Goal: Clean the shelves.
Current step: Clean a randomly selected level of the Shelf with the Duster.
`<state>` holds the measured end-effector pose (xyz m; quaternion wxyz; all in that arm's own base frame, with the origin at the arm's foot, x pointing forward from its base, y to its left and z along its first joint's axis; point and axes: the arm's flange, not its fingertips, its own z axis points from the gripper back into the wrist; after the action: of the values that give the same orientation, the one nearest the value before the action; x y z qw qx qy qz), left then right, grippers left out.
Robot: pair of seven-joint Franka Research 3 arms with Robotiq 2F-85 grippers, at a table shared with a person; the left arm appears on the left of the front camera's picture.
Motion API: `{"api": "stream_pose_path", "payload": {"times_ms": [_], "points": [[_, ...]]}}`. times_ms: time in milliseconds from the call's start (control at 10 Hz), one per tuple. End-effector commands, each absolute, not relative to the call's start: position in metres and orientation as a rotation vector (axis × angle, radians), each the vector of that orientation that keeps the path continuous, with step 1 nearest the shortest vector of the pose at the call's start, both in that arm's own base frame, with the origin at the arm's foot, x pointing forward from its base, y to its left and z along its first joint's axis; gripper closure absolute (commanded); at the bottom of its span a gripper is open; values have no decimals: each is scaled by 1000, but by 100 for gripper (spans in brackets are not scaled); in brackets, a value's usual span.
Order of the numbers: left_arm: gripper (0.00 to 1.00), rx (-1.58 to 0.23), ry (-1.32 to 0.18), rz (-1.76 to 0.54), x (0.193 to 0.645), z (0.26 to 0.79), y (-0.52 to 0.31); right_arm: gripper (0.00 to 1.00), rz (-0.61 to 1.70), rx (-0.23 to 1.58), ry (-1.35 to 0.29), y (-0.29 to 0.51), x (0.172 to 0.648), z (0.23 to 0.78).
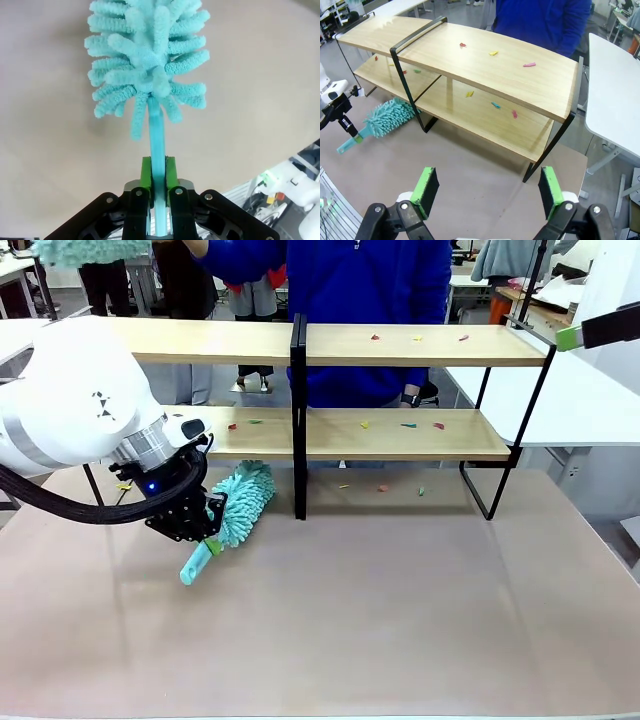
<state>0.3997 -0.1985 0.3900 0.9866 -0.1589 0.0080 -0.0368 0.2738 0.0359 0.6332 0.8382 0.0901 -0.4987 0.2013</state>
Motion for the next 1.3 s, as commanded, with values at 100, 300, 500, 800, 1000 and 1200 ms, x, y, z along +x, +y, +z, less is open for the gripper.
{"api": "stream_pose_path", "payload": {"times_ms": [100,300,500,800,1000,1200], "points": [[88,-250,6,98,394,395,-200,0,427,199,-1056,36,274,634],[88,-209,41,157,391,392,-199,0,427,199,-1056,36,274,634],[88,-162,41,203,392,390,-184,0,427,199,-1056,36,274,634],[88,-152,30,279,387,394,-153,0,427,199,-1056,36,274,634],[88,-140,6,350,385,392,-139,0,427,199,-1056,36,274,634],[88,-112,26,441,383,388,-125,0,427,199,-1056,36,274,634]]}}
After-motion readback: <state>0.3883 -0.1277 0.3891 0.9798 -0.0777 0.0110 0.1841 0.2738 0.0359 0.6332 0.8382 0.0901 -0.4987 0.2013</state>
